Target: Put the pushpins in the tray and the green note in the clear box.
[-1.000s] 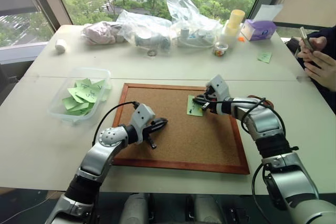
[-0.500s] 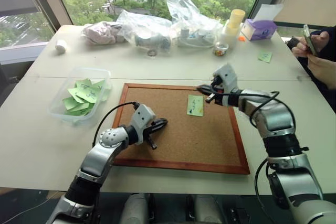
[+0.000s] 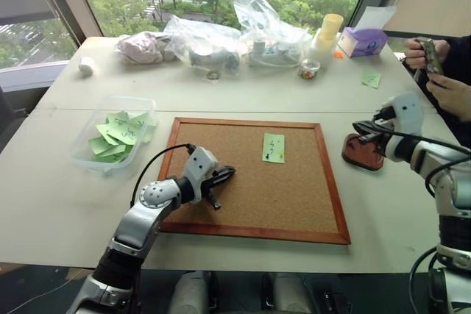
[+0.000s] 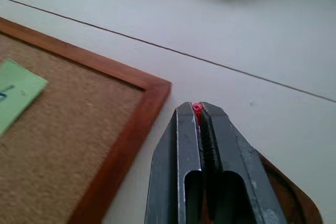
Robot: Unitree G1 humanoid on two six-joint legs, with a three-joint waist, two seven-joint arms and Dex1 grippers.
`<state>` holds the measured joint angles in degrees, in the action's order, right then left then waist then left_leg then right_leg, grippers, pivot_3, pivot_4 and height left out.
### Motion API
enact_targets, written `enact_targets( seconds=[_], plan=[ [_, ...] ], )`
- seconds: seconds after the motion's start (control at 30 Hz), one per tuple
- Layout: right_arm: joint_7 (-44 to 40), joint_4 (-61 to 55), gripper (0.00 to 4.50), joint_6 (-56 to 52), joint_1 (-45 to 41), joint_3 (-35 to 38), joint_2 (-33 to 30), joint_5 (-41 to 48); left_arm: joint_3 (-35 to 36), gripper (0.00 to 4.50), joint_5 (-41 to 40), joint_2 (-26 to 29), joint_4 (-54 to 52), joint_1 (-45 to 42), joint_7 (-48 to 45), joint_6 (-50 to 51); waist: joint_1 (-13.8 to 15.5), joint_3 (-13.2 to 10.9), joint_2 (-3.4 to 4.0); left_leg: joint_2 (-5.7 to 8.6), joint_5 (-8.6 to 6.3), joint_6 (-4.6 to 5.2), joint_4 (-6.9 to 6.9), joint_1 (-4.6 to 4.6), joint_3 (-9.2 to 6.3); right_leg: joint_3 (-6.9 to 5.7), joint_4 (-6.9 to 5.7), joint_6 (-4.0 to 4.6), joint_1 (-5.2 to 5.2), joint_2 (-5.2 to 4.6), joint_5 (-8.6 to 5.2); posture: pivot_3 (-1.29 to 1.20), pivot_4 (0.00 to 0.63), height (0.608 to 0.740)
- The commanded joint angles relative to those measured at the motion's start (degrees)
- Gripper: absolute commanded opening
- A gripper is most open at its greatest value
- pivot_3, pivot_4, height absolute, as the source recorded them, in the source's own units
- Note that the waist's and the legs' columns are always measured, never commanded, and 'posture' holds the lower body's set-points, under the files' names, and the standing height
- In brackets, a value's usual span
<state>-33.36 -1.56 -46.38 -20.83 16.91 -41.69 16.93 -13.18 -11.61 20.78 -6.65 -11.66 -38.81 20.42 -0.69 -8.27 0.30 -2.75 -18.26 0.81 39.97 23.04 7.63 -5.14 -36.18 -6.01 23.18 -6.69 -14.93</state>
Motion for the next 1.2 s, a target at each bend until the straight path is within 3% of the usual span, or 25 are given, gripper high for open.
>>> enact_targets(
  seconds=[0.03,0.33,0.67,0.77,0.8,1.2],
  plan=[
    [0.95,2.86,0.08,2.78,1.09,1.62,-0.76,-0.83,-2.97,0.0,1.85,0.06,3.5,1.73,-0.92,1.16,-0.01,0.05,0.09,0.0,0.0,0.0,0.0,0.0,0.0,0.0,0.0,0.0,-0.01,0.0,0.0,0.0,0.15,0.74],
    [0.77,9.16,0.08,6.82,4.4,0.48,-0.15,-1.33,-2.86,0.0,2.31,0.17,4.07,1.26,-1.16,0.58,0.11,0.11,0.18,0.0,-0.01,0.01,0.0,-0.01,-0.01,0.01,0.01,0.0,-0.03,0.0,0.0,0.0,0.15,0.74],
    [0.91,8.25,0.08,6.62,4.71,1.27,-0.17,0.25,-3.09,0.0,2.89,0.05,4.59,0.89,-1.27,0.22,0.1,0.12,0.18,-0.03,-0.04,0.07,-0.02,-0.29,-0.04,0.0,0.06,0.01,-0.32,-0.01,-0.01,0.0,0.15,0.74],
    [0.97,7.09,0.93,5.96,4.54,1.69,-0.56,0.86,-3.24,0.0,2.91,-0.06,4.7,0.83,-1.3,0.2,0.09,0.12,0.18,-0.03,-0.06,0.1,-0.04,-0.36,-0.04,0.01,0.07,0.01,-0.4,-0.02,-0.01,0.0,0.15,0.74],
    [1.01,6.69,1.42,5.85,4.38,1.76,-0.84,0.92,-3.29,0.0,2.91,-0.09,4.71,0.84,-1.31,0.19,0.08,0.12,0.19,-0.03,-0.07,0.12,-0.04,-0.36,-0.04,0.01,0.07,0.01,-0.39,-0.04,-0.01,0.0,0.15,0.74],
    [-2.07,-2.78,1.42,1.55,1.98,2.11,-3.37,5.47,-3.63,0.0,3.2,-0.39,5.3,1.58,-1.5,-0.6,0.12,0.13,0.21,-0.03,-0.26,0.45,-0.05,-0.38,-0.04,0.01,0.07,0.02,-0.4,-0.08,-0.01,0.0,0.15,0.74]
  ],
)
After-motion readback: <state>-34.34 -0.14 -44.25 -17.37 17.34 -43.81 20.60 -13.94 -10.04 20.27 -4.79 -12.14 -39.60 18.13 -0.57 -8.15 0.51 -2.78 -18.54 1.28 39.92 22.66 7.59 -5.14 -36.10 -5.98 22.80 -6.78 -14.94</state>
